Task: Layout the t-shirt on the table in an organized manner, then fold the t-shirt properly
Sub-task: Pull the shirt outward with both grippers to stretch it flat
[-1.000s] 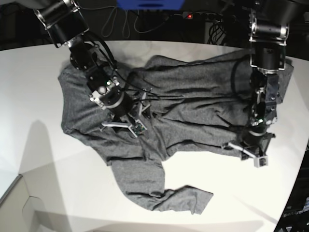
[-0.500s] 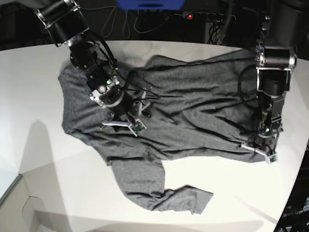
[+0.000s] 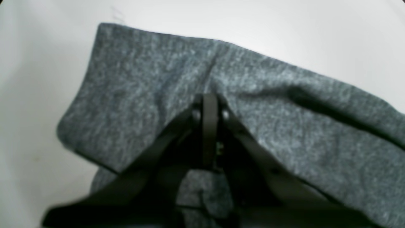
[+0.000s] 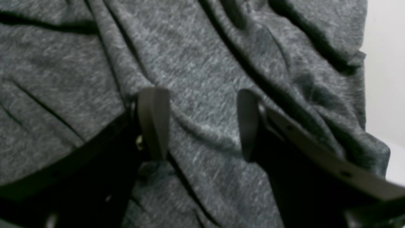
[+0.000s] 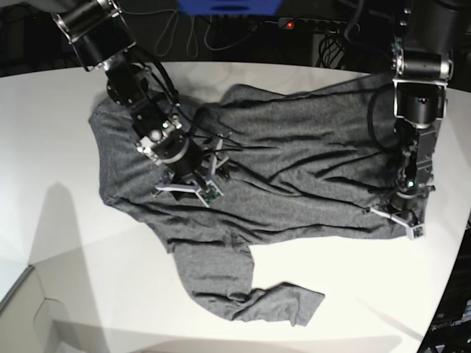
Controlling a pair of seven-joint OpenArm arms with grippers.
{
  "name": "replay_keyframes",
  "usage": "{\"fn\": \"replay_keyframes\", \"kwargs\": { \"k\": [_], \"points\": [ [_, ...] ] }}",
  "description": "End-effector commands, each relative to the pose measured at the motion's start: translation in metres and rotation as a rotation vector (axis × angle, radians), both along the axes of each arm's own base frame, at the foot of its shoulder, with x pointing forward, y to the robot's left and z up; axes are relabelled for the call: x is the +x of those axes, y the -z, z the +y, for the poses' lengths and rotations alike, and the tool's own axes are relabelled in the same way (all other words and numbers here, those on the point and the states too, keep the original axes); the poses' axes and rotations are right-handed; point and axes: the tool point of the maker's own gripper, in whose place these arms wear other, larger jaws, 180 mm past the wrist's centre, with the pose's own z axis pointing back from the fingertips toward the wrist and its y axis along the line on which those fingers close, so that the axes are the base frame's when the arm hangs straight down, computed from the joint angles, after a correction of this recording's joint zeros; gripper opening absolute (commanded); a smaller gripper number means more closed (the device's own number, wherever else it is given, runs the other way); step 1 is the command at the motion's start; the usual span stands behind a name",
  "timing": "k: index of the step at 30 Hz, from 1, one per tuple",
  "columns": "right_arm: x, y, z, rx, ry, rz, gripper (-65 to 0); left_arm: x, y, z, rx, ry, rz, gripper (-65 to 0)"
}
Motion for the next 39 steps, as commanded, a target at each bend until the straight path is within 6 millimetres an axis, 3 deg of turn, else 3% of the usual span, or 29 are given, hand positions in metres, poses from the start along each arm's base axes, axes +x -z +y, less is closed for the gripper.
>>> {"fn": "replay_keyframes", "kwargs": {
  "k": [1,5,8,11,13,14,17,21,30,33,35,39],
  "points": [
    [0.014,-0.022,0.006,0.033,-0.006,-0.066,-30.8,0.026,-0.038,0.005,0.023,0.005,-0.104,-64.9],
    [0.036,-0.043,-0.009,0.038,0.035,-0.123,-31.0,0.043,-0.075,-0.008,0.031,0.044,-0.207,-64.9],
    [0.055,-0.048,-0.030,0.040,0.105,-0.133,-34.8,0.040,-0.092,-0.019,0.045,0.080,-0.260,-64.9],
    [0.071,-0.042,-0.043,0.031,0.148,-0.113,-49.1,0.031,-0.095,-0.025,0.051,0.100,-0.279,-64.9],
    [0.080,-0.043,-0.046,0.044,0.176,-0.106,-61.9,0.024,-0.096,-0.017,0.045,0.075,-0.290,-64.9],
    [0.082,-0.043,-0.046,0.046,0.182,-0.106,-65.0,0.018,-0.092,-0.010,0.037,0.052,-0.285,-64.9],
    [0.086,-0.040,-0.047,0.047,0.189,-0.098,-64.5,0.001,-0.074,0.011,0.000,-0.020,-0.212,-64.9],
    [0.099,-0.022,-0.049,0.035,0.213,-0.040,-64.4,-0.010,-0.068,0.029,-0.032,-0.079,-0.171,-64.9],
    [0.129,0.020,-0.087,-0.011,0.282,0.036,-64.4,-0.013,-0.069,0.033,-0.026,-0.084,-0.173,-64.9],
    [0.140,0.026,-0.119,0.008,0.373,0.053,-64.4,-0.013,-0.068,0.031,-0.029,-0.081,-0.171,-64.9],
    [0.149,0.019,-0.138,0.047,0.457,0.029,-64.4,-0.013,-0.065,0.030,-0.031,-0.080,-0.164,-64.9],
    [0.156,0.003,-0.198,0.038,0.693,-0.059,-64.4,-0.012,-0.063,0.026,-0.039,-0.078,-0.163,-64.9]
  ]
}}
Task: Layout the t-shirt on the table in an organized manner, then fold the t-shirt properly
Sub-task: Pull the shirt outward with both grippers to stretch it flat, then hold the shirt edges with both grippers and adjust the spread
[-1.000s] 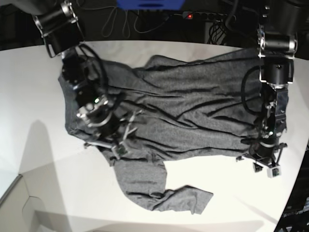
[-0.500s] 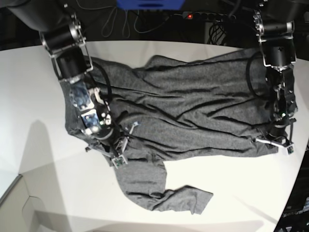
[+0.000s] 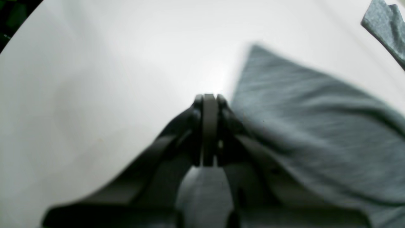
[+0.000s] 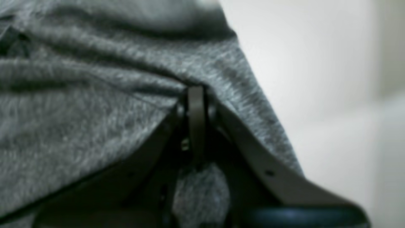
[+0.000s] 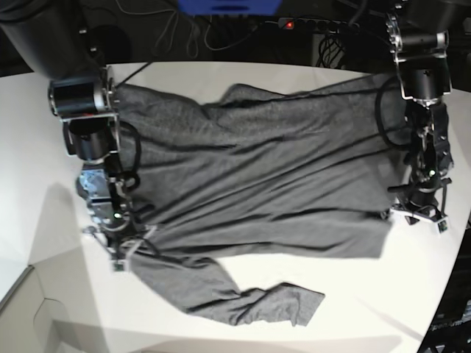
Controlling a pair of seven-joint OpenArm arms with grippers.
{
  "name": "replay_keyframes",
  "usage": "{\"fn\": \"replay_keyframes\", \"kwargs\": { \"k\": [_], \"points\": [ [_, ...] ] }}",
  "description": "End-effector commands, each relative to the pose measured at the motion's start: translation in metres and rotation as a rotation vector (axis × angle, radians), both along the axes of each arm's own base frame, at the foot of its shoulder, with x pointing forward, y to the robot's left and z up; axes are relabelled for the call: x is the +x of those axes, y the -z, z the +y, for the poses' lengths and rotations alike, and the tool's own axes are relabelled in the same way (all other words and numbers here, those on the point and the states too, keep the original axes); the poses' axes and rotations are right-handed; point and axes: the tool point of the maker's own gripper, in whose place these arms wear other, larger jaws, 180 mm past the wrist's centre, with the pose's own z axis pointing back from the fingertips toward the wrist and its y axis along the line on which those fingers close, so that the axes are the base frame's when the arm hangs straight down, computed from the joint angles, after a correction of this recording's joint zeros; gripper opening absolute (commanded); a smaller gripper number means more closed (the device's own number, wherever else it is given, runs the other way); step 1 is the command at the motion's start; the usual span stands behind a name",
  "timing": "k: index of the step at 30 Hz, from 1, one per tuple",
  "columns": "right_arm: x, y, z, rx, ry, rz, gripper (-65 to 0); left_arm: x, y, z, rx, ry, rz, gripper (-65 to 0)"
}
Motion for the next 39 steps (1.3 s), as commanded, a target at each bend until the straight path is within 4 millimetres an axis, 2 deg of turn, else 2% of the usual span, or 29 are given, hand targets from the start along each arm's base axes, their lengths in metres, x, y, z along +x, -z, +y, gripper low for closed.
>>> {"fn": "replay_keyframes", "kwargs": {
  "k": [1,7,9,11,13,16,20,22,26,28,32,34,36,39],
  "points": [
    [0.017,-0.024,-0.009,-0.025,0.021,-0.064,-64.4,0.014,-0.020,0.001,0.013,0.002,-0.062,-64.9],
    [0.026,-0.039,-0.010,-0.025,0.018,-0.152,-64.4,0.017,-0.022,-0.006,0.002,0.007,-0.073,-64.9],
    [0.027,-0.042,-0.010,-0.024,0.016,-0.168,-64.4,0.026,-0.026,-0.018,-0.023,0.013,-0.096,-64.9],
    [0.033,-0.057,-0.007,-0.025,0.010,-0.207,-64.4,0.033,-0.031,-0.027,-0.041,0.019,-0.113,-64.9],
    [0.029,-0.062,-0.003,-0.026,-0.001,-0.237,-64.4,0.037,-0.032,-0.034,-0.054,0.023,-0.121,-64.9],
    [0.026,-0.088,0.005,-0.033,-0.027,-0.324,-64.0,0.050,-0.034,-0.068,-0.077,0.079,-0.130,-64.9],
    [0.012,-0.102,0.013,-0.026,-0.034,-0.308,-64.1,0.056,-0.028,-0.102,-0.055,0.172,-0.107,-64.9],
    [0.005,-0.107,0.017,-0.021,-0.035,-0.298,-64.2,0.056,-0.025,-0.111,-0.047,0.199,-0.098,-64.9],
    [-0.011,-0.113,0.023,-0.019,-0.047,-0.311,-64.0,0.047,-0.017,-0.102,-0.032,0.194,-0.074,-64.9],
    [-0.018,-0.114,0.024,-0.019,-0.051,-0.310,-64.0,0.037,-0.008,-0.081,0.000,0.177,-0.043,-64.9],
    [-0.030,-0.111,0.008,-0.010,-0.001,-0.283,-64.0,0.015,0.038,-0.058,-0.007,0.129,0.088,-64.9],
    [-0.038,-0.110,-0.001,-0.006,0.026,-0.272,-64.0,0.007,0.052,-0.050,-0.007,0.108,0.118,-64.9],
    [-0.045,-0.110,-0.009,-0.002,0.051,-0.264,-64.0,0.005,0.055,-0.040,0.011,0.085,0.096,-64.9],
    [-0.055,-0.108,-0.011,-0.005,0.057,-0.246,-64.0,0.005,0.053,-0.034,0.036,0.072,0.056,-64.9]
  ]
}}
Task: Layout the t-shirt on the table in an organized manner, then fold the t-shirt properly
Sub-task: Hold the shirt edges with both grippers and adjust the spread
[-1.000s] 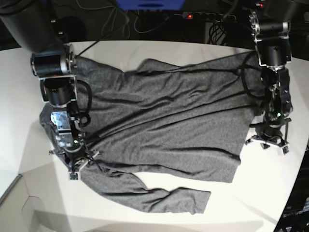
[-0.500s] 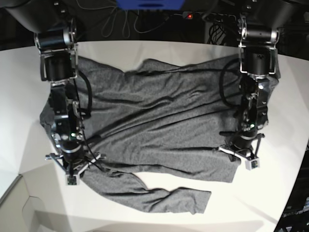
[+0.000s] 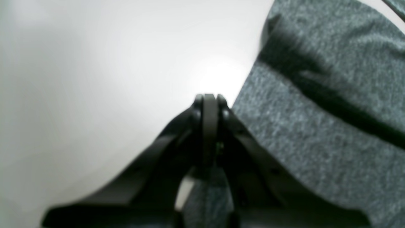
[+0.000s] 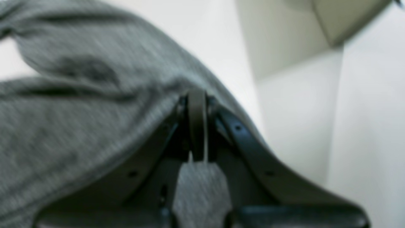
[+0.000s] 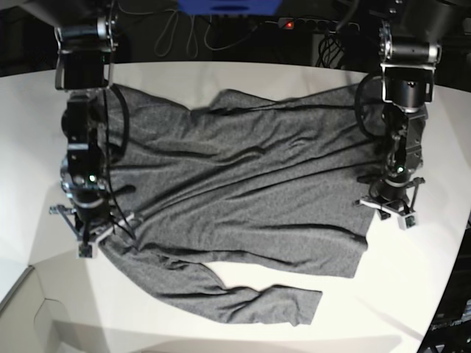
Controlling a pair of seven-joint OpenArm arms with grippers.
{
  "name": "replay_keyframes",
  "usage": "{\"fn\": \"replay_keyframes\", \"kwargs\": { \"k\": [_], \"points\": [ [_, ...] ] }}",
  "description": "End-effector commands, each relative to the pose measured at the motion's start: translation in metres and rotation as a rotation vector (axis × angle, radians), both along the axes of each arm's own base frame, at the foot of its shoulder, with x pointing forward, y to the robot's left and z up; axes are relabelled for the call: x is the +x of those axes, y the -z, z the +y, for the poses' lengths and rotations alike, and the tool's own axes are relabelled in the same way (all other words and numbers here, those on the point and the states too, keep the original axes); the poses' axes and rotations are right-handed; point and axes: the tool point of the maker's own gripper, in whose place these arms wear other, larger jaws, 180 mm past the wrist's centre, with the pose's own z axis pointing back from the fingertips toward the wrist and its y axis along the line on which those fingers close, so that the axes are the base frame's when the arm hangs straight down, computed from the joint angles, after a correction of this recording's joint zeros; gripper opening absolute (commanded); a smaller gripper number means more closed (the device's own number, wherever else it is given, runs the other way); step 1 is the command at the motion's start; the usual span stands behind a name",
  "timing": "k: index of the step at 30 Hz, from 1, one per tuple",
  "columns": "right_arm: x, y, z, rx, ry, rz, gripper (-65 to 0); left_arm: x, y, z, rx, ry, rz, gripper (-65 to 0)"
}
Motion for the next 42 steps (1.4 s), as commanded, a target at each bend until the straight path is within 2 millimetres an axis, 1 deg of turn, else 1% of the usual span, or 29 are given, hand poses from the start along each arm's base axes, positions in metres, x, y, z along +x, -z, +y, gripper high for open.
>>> {"fn": "replay_keyframes", "kwargs": {
  "k": [1,4,6,10,11,13,15,16,18,20,22,24,26,28,30,35,39,42],
  "points": [
    [0.006,-0.024,-0.005,-0.025,-0.005,-0.069,-64.0,-0.001,-0.001,0.008,0.011,-0.010,0.027,-64.9],
    [-0.003,-0.025,-0.004,-0.035,-0.012,-0.069,-64.0,0.002,-0.011,0.022,0.034,-0.017,0.009,-64.9],
    [-0.007,-0.025,-0.004,-0.038,-0.015,-0.071,-64.0,0.010,-0.028,0.020,0.019,-0.014,-0.042,-64.9],
    [-0.011,-0.023,-0.003,-0.037,-0.017,-0.067,-64.0,0.032,-0.079,-0.002,-0.042,0.023,-0.196,-64.9],
    [-0.013,-0.020,-0.003,-0.037,-0.016,-0.062,-64.0,0.034,-0.088,-0.009,-0.048,0.037,-0.220,-64.9],
    [-0.015,-0.019,-0.004,-0.038,-0.016,-0.057,-64.0,0.034,-0.094,-0.025,-0.067,0.070,-0.215,-64.9],
    [-0.017,-0.018,-0.004,-0.043,-0.017,-0.054,-64.0,0.034,-0.084,-0.047,-0.104,0.104,-0.162,-64.9],
    [-0.018,-0.017,-0.004,-0.043,-0.017,-0.052,-64.0,0.037,-0.083,-0.055,-0.114,0.120,-0.149,-64.9],
    [-0.018,-0.017,-0.004,-0.043,-0.017,-0.052,-63.9,0.039,-0.070,-0.063,-0.109,0.136,-0.102,-64.9],
    [-0.018,-0.017,-0.005,-0.045,-0.017,-0.052,-63.9,0.032,-0.045,-0.063,-0.080,0.146,-0.030,-64.9],
    [-0.018,-0.017,-0.005,-0.045,-0.017,-0.052,-63.9,0.029,-0.029,-0.063,-0.063,0.149,0.020,-64.9],
    [-0.018,-0.017,-0.005,-0.045,-0.017,-0.052,-63.9,0.025,-0.014,-0.055,-0.066,0.126,0.064,-64.9],
    [-0.018,-0.016,-0.006,-0.046,-0.017,-0.049,-63.9,0.019,-0.002,-0.043,-0.059,0.102,0.104,-64.9],
    [-0.018,-0.017,-0.010,-0.057,-0.016,-0.047,-63.9,0.021,-0.004,-0.036,-0.050,0.090,0.090,-64.9],
    [-0.019,-0.015,-0.012,-0.061,-0.014,-0.043,-63.9,0.023,-0.012,-0.019,-0.016,0.072,0.052,-64.9],
    [-0.020,-0.014,-0.013,-0.064,-0.014,-0.038,-63.9,0.022,-0.023,0.007,0.029,0.049,0.024,-64.9],
    [-0.022,-0.011,-0.013,-0.064,-0.014,-0.029,-63.9,0.021,-0.027,0.022,0.054,0.038,0.023,-64.9],
    [-0.026,0.004,-0.015,-0.061,-0.008,0.009,-63.9,0.020,-0.030,0.029,0.065,0.032,0.021,-64.9]
  ]
}}
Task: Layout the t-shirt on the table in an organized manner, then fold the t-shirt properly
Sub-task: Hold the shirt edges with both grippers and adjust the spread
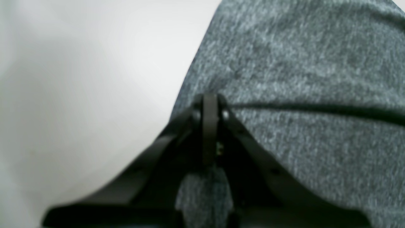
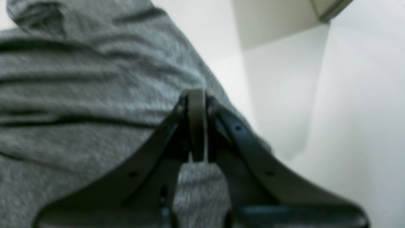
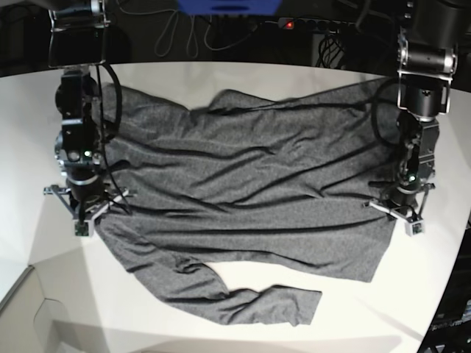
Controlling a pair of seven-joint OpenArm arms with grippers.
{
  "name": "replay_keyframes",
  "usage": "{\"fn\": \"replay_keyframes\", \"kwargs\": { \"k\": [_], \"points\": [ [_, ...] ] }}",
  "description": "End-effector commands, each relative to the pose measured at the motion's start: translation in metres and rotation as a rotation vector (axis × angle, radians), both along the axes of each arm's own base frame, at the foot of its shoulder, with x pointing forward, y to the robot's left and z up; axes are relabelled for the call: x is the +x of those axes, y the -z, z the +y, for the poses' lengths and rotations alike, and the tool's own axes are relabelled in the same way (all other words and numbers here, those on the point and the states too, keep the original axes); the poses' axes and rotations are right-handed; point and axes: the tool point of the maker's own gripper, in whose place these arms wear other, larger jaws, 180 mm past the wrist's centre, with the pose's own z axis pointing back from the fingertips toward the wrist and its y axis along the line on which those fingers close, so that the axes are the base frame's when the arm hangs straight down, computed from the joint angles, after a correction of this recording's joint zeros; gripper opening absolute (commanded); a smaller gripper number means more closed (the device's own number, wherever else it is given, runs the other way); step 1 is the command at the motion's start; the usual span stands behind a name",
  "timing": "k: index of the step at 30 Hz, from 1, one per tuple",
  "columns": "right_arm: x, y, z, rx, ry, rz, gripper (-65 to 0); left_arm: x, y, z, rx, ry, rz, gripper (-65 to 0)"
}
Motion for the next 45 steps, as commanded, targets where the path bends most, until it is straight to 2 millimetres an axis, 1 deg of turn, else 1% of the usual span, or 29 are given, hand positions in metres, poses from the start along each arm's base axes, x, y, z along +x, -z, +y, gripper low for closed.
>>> {"fn": "replay_keyframes", "kwargs": {
  "k": [1,2,3,5,7,9,11,14,15,16,18,20,22,24,26,29,31,33,34,36,37,39,40,42,43,45],
  "points": [
    [0.007,-0.010,-0.005,-0.017,0.000,-0.036,-63.9,0.013,-0.021,0.011,0.019,-0.015,-0.056,-64.9],
    [0.005,-0.005,-0.004,-0.016,-0.002,-0.021,-63.9,0.013,-0.023,0.016,0.015,-0.031,-0.063,-64.9],
    [0.004,0.001,-0.004,-0.015,-0.002,-0.004,-63.9,0.011,-0.027,0.027,0.008,-0.063,-0.075,-64.9],
    [0.002,0.014,-0.003,-0.012,-0.020,0.032,-63.9,0.006,-0.030,0.043,-0.017,-0.124,-0.092,-64.9],
    [0.000,0.026,0.000,-0.006,-0.052,0.070,-63.9,0.004,-0.039,0.057,-0.041,-0.179,-0.123,-64.9],
    [-0.002,0.032,-0.001,-0.005,-0.051,0.088,-63.9,0.003,-0.041,0.064,-0.049,-0.203,-0.134,-64.9],
    [0.002,0.028,-0.004,-0.014,-0.052,0.081,-63.9,0.003,-0.043,0.066,-0.052,-0.209,-0.140,-64.9],
    [0.003,0.038,-0.008,-0.012,-0.043,0.110,-63.9,0.012,-0.062,0.059,-0.043,-0.182,-0.192,-64.9],
    [0.005,0.043,-0.010,-0.008,-0.036,0.126,-63.9,0.011,-0.065,0.056,-0.039,-0.172,-0.201,-64.9],
    [0.007,0.052,-0.014,-0.003,-0.026,0.153,-63.9,0.012,-0.070,0.052,-0.036,-0.160,-0.218,-64.9],
    [0.011,0.065,-0.019,0.005,-0.008,0.194,-64.0,0.017,-0.084,0.039,-0.042,-0.133,-0.261,-64.9],
    [0.017,0.074,-0.024,0.014,0.008,0.225,-64.0,0.018,-0.089,0.028,-0.058,-0.113,-0.264,-64.9],
    [0.028,0.077,-0.027,0.023,0.021,0.243,-64.0,0.020,-0.092,0.021,-0.069,-0.094,-0.249,-64.9],
    [0.043,0.074,-0.028,0.036,0.030,0.237,-64.2,0.021,-0.093,0.010,-0.083,-0.070,-0.227,-64.9],
    [0.058,0.071,-0.029,0.046,0.034,0.216,-64.0,0.018,-0.085,-0.005,-0.119,-0.060,-0.204,-64.9],
    [0.081,0.067,-0.015,0.045,-0.002,0.188,-63.9,0.020,-0.081,-0.019,-0.143,-0.045,-0.196,-64.9],
    [0.091,0.065,-0.011,0.037,-0.019,0.176,-63.9,0.015,-0.070,-0.026,-0.155,-0.045,-0.175,-64.9],
    [0.099,0.060,-0.007,0.025,-0.039,0.148,-64.0,0.014,-0.063,-0.034,-0.171,-0.043,-0.168,-64.9],
    [0.102,0.056,-0.004,0.020,-0.050,0.130,-64.2,0.013,-0.055,-0.040,-0.183,-0.041,-0.149,-64.9],
    [0.111,0.044,0.004,0.020,-0.069,0.080,-64.3,0.010,-0.040,-0.047,-0.186,-0.030,-0.106,-64.9],
    [0.116,0.035,0.006,0.021,-0.072,0.054,-64.3,0.013,-0.036,-0.049,-0.185,-0.025,-0.095,-64.9],
    [0.124,0.013,0.011,0.017,-0.083,0.003,-64.3,0.017,-0.025,-0.048,-0.181,-0.034,-0.075,-64.9],
    [0.124,0.008,0.012,0.015,-0.086,-0.004,-64.3,0.016,-0.017,-0.045,-0.178,-0.046,-0.064,-64.9],
    [0.121,-0.003,0.015,0.007,-0.093,-0.018,-64.3,0.015,-0.008,-0.028,-0.156,-0.085,-0.065,-64.9],
    [0.118,-0.015,0.011,-0.009,-0.095,-0.038,-64.3,0.015,-0.005,-0.021,-0.147,-0.101,-0.066,-64.9],
    [0.103,-0.024,0.010,-0.030,-0.101,-0.039,-64.3,0.016,-0.004,-0.015,-0.125,-0.106,-0.076,-64.9]
  ]
}}
